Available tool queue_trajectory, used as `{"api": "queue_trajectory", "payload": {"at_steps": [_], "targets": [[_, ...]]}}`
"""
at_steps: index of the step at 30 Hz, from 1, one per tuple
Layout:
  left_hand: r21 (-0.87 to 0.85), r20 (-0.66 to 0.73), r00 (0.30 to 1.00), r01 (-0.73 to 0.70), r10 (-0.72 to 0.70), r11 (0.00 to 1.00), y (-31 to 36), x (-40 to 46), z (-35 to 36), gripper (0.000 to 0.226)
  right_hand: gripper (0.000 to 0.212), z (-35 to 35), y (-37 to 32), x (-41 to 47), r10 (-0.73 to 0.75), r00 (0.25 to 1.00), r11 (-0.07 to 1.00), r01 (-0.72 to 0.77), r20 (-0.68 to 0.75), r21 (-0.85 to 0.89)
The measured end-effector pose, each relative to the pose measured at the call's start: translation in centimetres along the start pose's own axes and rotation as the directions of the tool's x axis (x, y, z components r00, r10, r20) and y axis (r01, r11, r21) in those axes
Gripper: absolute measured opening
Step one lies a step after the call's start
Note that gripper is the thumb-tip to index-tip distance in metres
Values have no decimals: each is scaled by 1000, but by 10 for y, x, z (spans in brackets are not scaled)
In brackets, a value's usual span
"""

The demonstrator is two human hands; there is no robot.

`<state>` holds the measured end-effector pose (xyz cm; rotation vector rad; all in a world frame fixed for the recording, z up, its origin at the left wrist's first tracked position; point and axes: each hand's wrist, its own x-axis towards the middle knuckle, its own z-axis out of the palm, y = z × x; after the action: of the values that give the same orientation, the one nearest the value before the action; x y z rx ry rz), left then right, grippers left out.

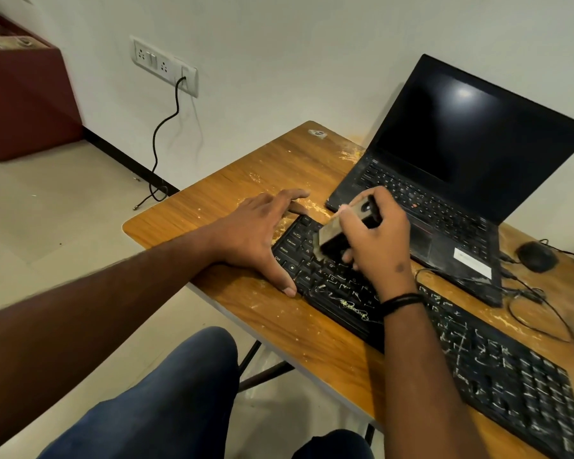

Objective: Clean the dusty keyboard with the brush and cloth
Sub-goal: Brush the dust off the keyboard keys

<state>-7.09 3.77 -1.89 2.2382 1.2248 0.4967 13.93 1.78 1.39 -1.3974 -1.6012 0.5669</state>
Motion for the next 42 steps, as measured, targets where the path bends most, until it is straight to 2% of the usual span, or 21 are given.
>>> {"api": "queue_trajectory", "payload": {"at_steps": [2, 3, 7, 8, 9, 11, 13, 15, 18, 19, 20, 23, 25, 29, 30, 31, 34, 36, 39, 42], "targets": [[-3, 3, 1000, 3, -3, 1000, 0, 0, 0, 142, 13, 4, 3, 2, -15, 993, 999, 11, -118, -37], [-2, 1, 1000, 4, -4, 1000, 1, 0, 0, 141, 14, 5, 3, 2, -8, 994, 1000, 6, -110, -17], [7, 2, 1000, 2, -2, 1000, 1, -1, -1, 141, 10, -2, -3, 0, 32, 980, 990, -58, 195, 130], [6, 4, 1000, 3, -3, 1000, 1, -1, -1, 141, 10, -3, -3, 0, 43, 980, 988, -70, 192, 138], [4, 3, 1000, 2, -2, 1000, 1, -1, -1, 141, 10, -2, -3, 1, 72, 989, 989, -87, 129, 118], [0, 1, 1000, -3, 3, 1000, 1, -1, -1, 142, 12, 2, 0, 5, 117, 989, 993, -114, -85, 41], [-1, 2, 1000, -5, 5, 1000, 1, -1, -1, 142, 13, 9, -1, 8, 115, 978, 993, -107, -176, 56], [6, 4, 1000, 0, 0, 1000, 1, -1, -1, 142, 13, 15, -6, 6, 104, 992, 988, -94, -76, 122], [3, 2, 1000, 0, 0, 1000, 0, -1, -2, 143, 14, 13, -9, 1, 63, 980, 984, -92, 190, 152], [-1, 3, 1000, 3, -3, 1000, -1, -1, -1, 143, 14, 10, -9, 2, 64, 976, 985, -96, 210, 146], [-3, 3, 1000, 6, -6, 1000, -2, -1, -1, 143, 13, 8, -8, 4, 81, 982, 986, -103, 169, 129], [-4, 4, 1000, 4, -3, 1000, -2, 1, 1, 144, 13, 11, -4, 10, 125, 984, 991, -117, -124, 64], [-4, 5, 1000, -2, 2, 1000, 0, 1, 0, 143, 14, 19, -6, 9, 86, 982, 994, -74, -165, 82], [-2, 11, 1000, 0, 0, 1000, 2, -1, -2, 141, 13, 19, -8, 5, 48, 990, 986, -69, 136, 152], [-4, 11, 1000, -1, 1, 1000, 1, -1, -1, 142, 13, 16, -8, 6, 56, 984, 981, -85, 168, 173], [-5, 9, 1000, -2, 2, 1000, 0, -1, -1, 142, 13, 14, -8, 7, 68, 988, 981, -92, 138, 172], [-12, 10, 1000, 5, -5, 1000, -2, 1, -1, 143, 14, 18, -4, 11, 74, 987, 996, -65, -142, 68], [-8, 6, 1000, -2, 2, 1000, 0, 1, -1, 142, 16, 25, -4, 13, 54, 981, 996, -40, -186, 74], [-1, 9, 1000, 7, -7, 1000, 2, 0, -2, 142, 15, 27, -6, 8, 13, 1000, 998, -13, -7, 54], [-8, 9, 1000, 6, -6, 1000, 2, -1, -1, 142, 14, 17, -8, 5, 15, 990, 990, -35, 141, 140]]}}
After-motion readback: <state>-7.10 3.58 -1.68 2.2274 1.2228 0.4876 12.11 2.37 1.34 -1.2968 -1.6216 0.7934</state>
